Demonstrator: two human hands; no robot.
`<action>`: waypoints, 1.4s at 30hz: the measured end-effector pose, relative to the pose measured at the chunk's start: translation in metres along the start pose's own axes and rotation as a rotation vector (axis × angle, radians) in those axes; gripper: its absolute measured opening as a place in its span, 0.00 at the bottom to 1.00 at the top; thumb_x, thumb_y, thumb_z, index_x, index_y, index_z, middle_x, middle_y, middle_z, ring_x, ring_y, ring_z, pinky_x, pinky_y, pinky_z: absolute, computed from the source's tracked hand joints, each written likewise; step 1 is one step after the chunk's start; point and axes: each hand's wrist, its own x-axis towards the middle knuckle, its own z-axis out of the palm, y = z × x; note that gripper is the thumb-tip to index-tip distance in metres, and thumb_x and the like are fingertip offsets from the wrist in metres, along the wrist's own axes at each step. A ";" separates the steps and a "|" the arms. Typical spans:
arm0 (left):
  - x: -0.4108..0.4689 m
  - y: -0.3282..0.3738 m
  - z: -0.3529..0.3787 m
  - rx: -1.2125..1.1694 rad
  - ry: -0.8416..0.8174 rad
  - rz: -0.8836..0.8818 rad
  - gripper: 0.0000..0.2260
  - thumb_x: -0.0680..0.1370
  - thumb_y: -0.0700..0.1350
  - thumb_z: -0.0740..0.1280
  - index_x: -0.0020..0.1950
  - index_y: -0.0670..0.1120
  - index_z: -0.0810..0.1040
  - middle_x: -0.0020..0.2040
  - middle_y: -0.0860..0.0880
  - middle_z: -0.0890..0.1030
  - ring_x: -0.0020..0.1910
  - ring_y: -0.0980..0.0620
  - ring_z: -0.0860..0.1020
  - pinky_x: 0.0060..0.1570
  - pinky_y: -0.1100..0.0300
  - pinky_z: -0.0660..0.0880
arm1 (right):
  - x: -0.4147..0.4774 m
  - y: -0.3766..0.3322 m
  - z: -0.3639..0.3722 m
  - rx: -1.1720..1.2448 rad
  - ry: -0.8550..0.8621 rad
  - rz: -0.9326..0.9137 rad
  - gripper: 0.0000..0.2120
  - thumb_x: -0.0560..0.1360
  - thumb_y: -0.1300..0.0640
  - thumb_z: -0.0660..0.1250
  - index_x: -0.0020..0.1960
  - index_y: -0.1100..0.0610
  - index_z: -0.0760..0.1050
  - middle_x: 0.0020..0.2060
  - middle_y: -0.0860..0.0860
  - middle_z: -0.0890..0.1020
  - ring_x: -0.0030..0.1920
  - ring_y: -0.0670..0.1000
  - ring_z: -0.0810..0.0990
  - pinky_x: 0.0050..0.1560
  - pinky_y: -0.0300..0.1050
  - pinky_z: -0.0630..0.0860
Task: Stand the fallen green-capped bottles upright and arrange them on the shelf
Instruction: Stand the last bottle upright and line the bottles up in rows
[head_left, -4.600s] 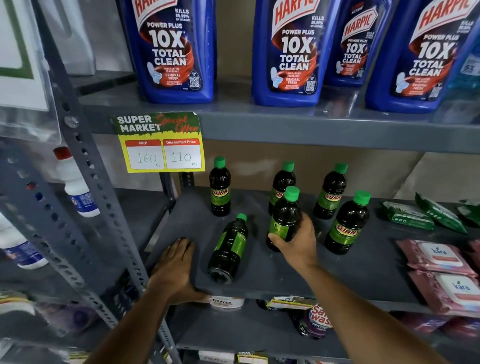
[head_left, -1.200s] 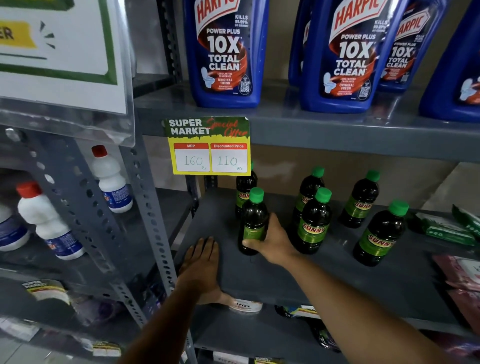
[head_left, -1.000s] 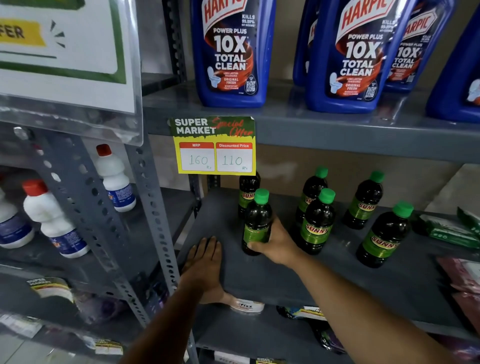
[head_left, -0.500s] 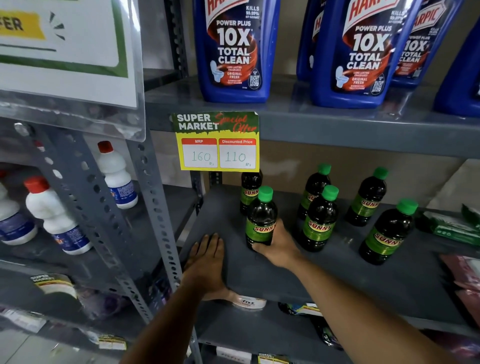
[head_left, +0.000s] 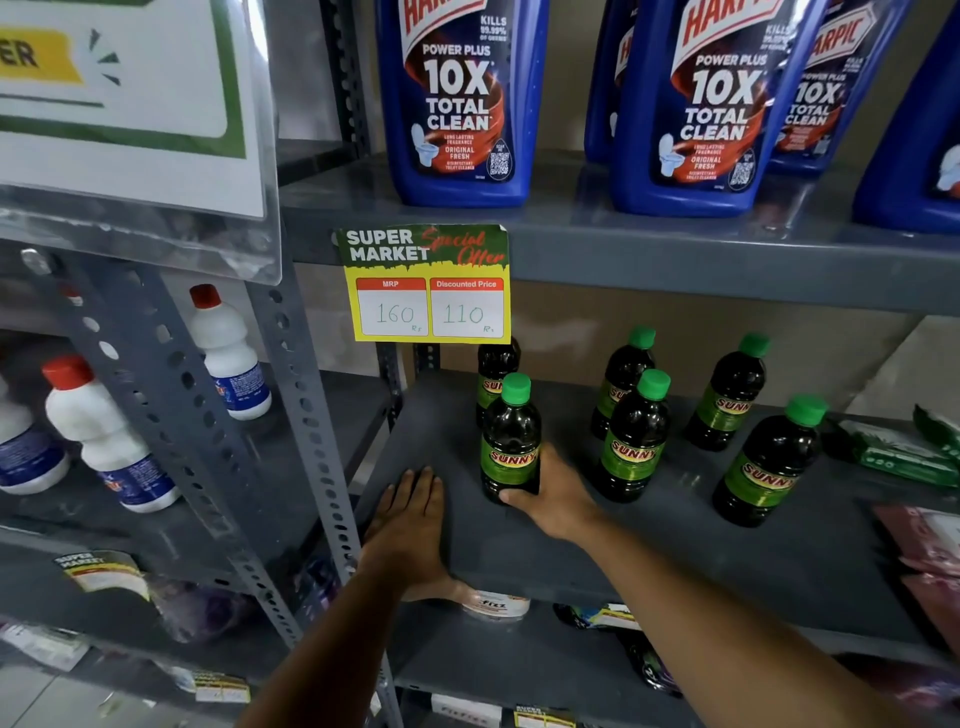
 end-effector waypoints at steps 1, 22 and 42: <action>0.000 0.000 0.001 -0.004 0.002 -0.001 0.70 0.56 0.78 0.71 0.79 0.43 0.35 0.81 0.44 0.38 0.79 0.44 0.38 0.78 0.46 0.40 | -0.001 -0.001 0.000 -0.014 -0.009 -0.006 0.34 0.68 0.52 0.77 0.69 0.53 0.65 0.63 0.51 0.77 0.63 0.50 0.75 0.57 0.41 0.67; 0.007 -0.003 0.004 0.025 -0.037 -0.007 0.70 0.53 0.80 0.68 0.79 0.46 0.35 0.81 0.46 0.36 0.79 0.46 0.35 0.78 0.45 0.40 | -0.064 -0.012 0.023 -0.037 -0.031 -0.086 0.35 0.68 0.49 0.76 0.69 0.53 0.64 0.63 0.51 0.78 0.63 0.51 0.76 0.60 0.43 0.72; 0.008 -0.012 0.010 -0.060 0.033 0.046 0.72 0.50 0.83 0.65 0.79 0.48 0.34 0.81 0.47 0.38 0.79 0.46 0.38 0.76 0.49 0.36 | -0.028 0.045 -0.078 0.160 0.521 0.152 0.53 0.61 0.48 0.82 0.75 0.59 0.55 0.69 0.56 0.73 0.68 0.57 0.71 0.66 0.51 0.68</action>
